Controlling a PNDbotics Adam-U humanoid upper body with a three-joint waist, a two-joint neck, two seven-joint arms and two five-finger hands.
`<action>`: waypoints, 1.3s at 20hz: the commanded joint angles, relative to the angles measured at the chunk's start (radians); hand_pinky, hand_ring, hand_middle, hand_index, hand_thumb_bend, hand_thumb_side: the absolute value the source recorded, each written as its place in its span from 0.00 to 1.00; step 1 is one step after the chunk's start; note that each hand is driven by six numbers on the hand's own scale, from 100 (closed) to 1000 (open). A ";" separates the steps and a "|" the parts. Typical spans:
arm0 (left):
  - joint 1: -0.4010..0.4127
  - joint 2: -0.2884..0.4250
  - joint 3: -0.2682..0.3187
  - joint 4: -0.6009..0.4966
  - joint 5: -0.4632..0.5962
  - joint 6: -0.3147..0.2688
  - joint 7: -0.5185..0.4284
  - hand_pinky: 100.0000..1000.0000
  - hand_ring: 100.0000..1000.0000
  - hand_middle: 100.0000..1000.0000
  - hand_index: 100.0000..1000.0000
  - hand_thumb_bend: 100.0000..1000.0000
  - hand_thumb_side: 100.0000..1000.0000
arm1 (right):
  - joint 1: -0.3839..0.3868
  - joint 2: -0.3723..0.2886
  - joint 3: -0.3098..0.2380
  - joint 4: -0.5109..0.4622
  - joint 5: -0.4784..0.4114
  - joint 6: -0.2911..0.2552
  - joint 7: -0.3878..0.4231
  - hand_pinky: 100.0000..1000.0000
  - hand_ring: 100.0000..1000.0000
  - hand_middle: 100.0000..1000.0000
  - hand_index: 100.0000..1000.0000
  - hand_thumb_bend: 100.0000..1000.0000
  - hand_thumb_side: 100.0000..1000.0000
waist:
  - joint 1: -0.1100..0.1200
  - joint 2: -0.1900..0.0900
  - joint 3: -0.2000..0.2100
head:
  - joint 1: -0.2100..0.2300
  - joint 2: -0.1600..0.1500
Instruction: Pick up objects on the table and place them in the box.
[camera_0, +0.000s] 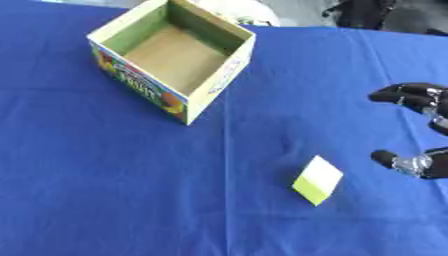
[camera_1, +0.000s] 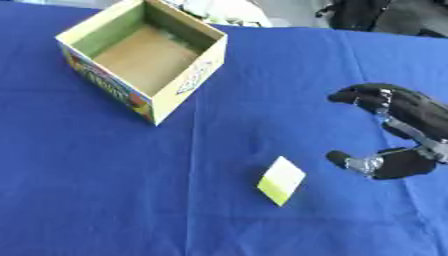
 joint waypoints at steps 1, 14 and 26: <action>-0.004 0.025 -0.003 -0.018 0.001 -0.001 -0.006 0.78 0.73 0.94 0.71 0.11 0.80 | -0.015 -0.051 0.013 -0.019 -0.027 -0.014 0.036 0.87 0.87 0.81 0.98 0.29 0.63 | 0.005 -0.018 0.001 | -0.004 -0.007; -0.004 0.021 -0.007 -0.018 0.006 0.000 -0.014 0.79 0.73 0.95 0.72 0.11 0.80 | -0.102 -0.064 0.097 0.000 -0.099 0.030 0.189 0.87 0.87 0.83 1.00 0.20 0.48 | 0.010 -0.019 0.008 | -0.006 -0.008; -0.006 0.018 -0.010 -0.018 0.009 0.001 -0.019 0.79 0.73 0.95 0.71 0.10 0.80 | -0.149 -0.050 0.166 0.041 -0.075 0.022 0.288 0.87 0.87 0.82 1.00 0.29 0.53 | 0.011 -0.015 0.016 | -0.011 -0.008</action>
